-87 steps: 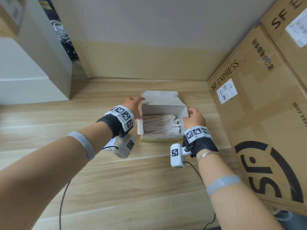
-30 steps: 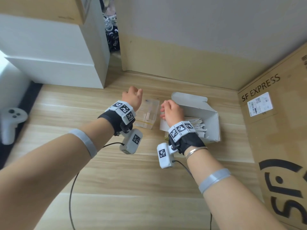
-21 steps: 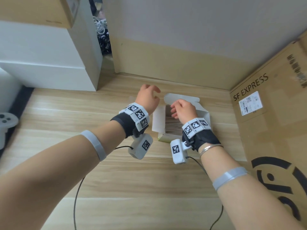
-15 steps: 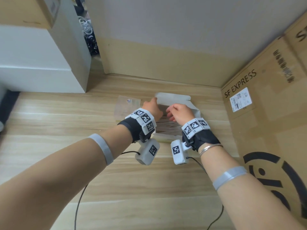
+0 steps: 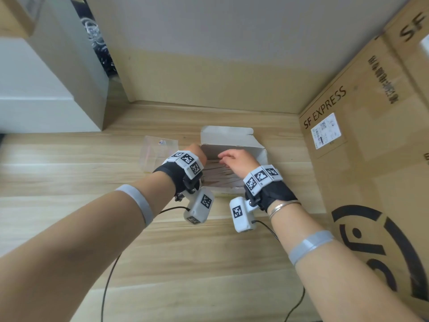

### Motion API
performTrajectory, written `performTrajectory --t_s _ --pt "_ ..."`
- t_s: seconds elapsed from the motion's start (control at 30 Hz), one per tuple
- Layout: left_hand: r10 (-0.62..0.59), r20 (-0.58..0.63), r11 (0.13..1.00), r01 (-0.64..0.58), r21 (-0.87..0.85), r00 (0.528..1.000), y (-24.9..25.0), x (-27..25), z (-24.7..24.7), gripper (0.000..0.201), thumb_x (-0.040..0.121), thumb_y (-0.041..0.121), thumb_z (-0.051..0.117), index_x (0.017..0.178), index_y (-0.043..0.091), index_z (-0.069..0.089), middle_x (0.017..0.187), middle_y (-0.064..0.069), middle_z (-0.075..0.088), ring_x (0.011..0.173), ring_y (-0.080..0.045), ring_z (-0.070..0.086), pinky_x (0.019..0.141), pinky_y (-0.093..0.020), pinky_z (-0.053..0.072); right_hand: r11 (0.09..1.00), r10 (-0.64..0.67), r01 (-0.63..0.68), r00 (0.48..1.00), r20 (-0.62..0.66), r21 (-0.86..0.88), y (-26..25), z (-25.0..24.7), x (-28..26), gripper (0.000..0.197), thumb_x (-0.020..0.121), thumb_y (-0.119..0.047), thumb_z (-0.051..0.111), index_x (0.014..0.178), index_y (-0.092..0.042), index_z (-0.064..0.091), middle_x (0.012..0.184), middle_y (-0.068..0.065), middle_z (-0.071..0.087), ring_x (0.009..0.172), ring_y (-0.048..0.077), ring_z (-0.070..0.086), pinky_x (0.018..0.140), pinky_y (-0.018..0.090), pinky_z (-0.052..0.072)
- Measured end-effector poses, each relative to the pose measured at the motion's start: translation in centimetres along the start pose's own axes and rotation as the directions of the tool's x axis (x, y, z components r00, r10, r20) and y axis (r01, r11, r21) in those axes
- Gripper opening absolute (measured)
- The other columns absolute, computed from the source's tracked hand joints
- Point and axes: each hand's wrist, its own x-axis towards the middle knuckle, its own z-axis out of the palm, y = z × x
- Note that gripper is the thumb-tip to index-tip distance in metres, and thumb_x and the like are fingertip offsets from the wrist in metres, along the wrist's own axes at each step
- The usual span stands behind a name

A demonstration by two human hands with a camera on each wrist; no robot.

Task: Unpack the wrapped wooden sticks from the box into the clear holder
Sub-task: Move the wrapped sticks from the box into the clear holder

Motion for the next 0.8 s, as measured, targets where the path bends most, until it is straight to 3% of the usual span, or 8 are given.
performTrajectory --t_s 0.13,0.27,0.33,0.47,0.63,0.73,0.8 --pt "0.040 -0.048 0.998 -0.043 -0.053 0.998 0.2 -0.2 -0.1 0.036 0.093 0.007 0.038 0.128 0.008 0.048 0.124 -0.018 0.059 0.111 -0.035 0.059 0.089 -0.039 0.050 0.992 -0.009 0.011 1.000 0.016 -0.127 -0.2 0.6 0.0 0.038 0.094 -0.017 0.048 0.131 -0.016 0.055 0.136 0.002 0.056 0.125 0.019 0.052 0.105 0.026 0.037" --pt "0.134 -0.144 0.974 -0.157 -0.164 0.980 -0.1 -0.6 -0.1 0.041 0.094 0.009 0.038 0.133 0.017 0.044 0.126 -0.013 0.060 0.112 -0.031 0.058 0.075 -0.027 0.041 0.985 0.018 -0.017 1.000 0.009 -0.170 -0.3 1.5 0.0 0.050 0.093 -0.013 0.048 0.143 -0.012 0.040 0.146 0.007 0.044 0.133 0.024 0.042 0.108 0.027 0.032" --pt "0.157 -0.156 0.966 -0.184 -0.180 0.975 -0.2 -0.7 -0.2 0.044 0.092 0.006 0.039 0.134 0.018 0.045 0.128 -0.010 0.060 0.115 -0.029 0.056 0.078 -0.026 0.040 0.978 0.035 -0.035 0.999 -0.005 -0.205 -0.2 2.1 0.4 0.050 0.092 -0.013 0.050 0.141 -0.012 0.042 0.143 0.009 0.047 0.131 0.027 0.045 0.107 0.029 0.034" --pt "0.218 -0.150 0.957 -0.242 -0.163 0.964 -0.3 -0.9 0.0 0.050 0.086 -0.002 0.042 0.133 0.016 0.050 0.132 -0.010 0.057 0.122 -0.029 0.052 0.096 -0.032 0.043 0.929 0.102 -0.092 0.995 0.009 -0.359 0.1 2.9 0.8 0.045 0.090 -0.012 0.052 0.135 -0.013 0.047 0.138 0.011 0.052 0.127 0.029 0.049 0.106 0.033 0.038" --pt "0.246 -0.178 0.950 -0.273 -0.150 0.953 -0.5 -1.2 0.3 0.053 0.084 -0.005 0.042 0.133 0.014 0.051 0.134 -0.014 0.049 0.124 -0.031 0.047 0.101 -0.032 0.039 0.851 0.130 -0.085 0.990 0.051 -0.519 0.0 3.5 0.9 0.035 0.084 -0.028 0.060 0.117 -0.016 0.062 0.121 0.009 0.064 0.114 0.028 0.058 0.096 0.032 0.042" --pt "0.254 -0.178 0.945 -0.283 -0.165 0.951 -0.6 -1.4 0.2 0.056 0.084 -0.007 0.041 0.135 0.014 0.048 0.136 -0.013 0.046 0.125 -0.031 0.046 0.103 -0.031 0.037 0.806 0.173 -0.115 0.984 0.047 -0.580 0.0 3.9 0.5 0.030 0.078 -0.026 0.061 0.107 -0.019 0.066 0.112 0.007 0.068 0.105 0.029 0.063 0.091 0.034 0.049" --pt "0.246 -0.161 0.947 -0.272 -0.170 0.956 -0.6 -1.5 0.3 0.057 0.083 -0.009 0.040 0.135 0.013 0.048 0.135 -0.014 0.045 0.123 -0.031 0.047 0.102 -0.031 0.037 0.770 0.220 -0.122 0.972 0.081 -0.626 0.0 4.1 0.5 0.029 0.082 -0.021 0.061 0.109 -0.012 0.064 0.113 0.009 0.066 0.106 0.029 0.062 0.091 0.034 0.049"
